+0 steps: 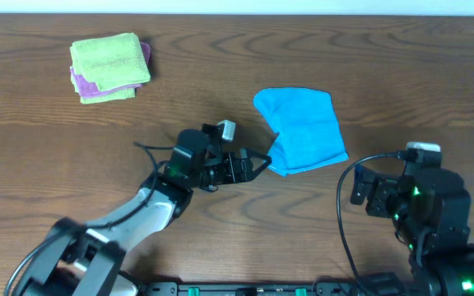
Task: Fold the cloth
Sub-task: 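Reach both grippers toward opposite sides of the blue cloth, then grasp the left and right edges of the blue cloth with both grippers, then lift the cloth edges and bring both grippers toward each other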
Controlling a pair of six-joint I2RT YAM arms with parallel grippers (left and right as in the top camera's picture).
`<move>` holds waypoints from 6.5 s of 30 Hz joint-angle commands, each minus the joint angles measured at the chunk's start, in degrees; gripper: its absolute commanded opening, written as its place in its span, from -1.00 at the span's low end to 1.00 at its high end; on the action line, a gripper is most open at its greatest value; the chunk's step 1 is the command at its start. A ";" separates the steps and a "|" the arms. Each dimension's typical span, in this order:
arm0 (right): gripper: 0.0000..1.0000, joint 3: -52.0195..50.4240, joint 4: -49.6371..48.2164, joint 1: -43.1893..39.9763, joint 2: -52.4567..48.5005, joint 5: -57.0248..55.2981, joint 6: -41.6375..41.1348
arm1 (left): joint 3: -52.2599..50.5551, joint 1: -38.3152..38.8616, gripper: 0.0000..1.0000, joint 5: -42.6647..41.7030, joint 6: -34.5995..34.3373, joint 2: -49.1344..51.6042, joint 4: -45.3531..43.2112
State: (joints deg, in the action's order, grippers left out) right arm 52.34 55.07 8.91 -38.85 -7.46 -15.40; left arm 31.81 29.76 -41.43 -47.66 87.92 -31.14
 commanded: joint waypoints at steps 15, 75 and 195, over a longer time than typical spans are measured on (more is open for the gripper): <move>0.52 0.57 -3.06 -4.31 -8.59 3.65 3.72 | 7.13 4.59 0.73 -1.86 0.48 12.83 -1.73; -0.97 0.46 -26.67 -8.37 -58.29 18.23 9.31 | 11.32 7.65 0.36 5.66 4.11 17.73 4.74; -0.97 6.67 -11.47 -3.82 -62.93 19.96 9.92 | 25.18 0.37 -0.88 5.05 22.40 15.13 35.45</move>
State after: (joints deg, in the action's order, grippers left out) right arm 58.02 43.51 4.01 -100.88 11.86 -5.98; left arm 53.91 30.04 -39.92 -31.18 104.62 2.42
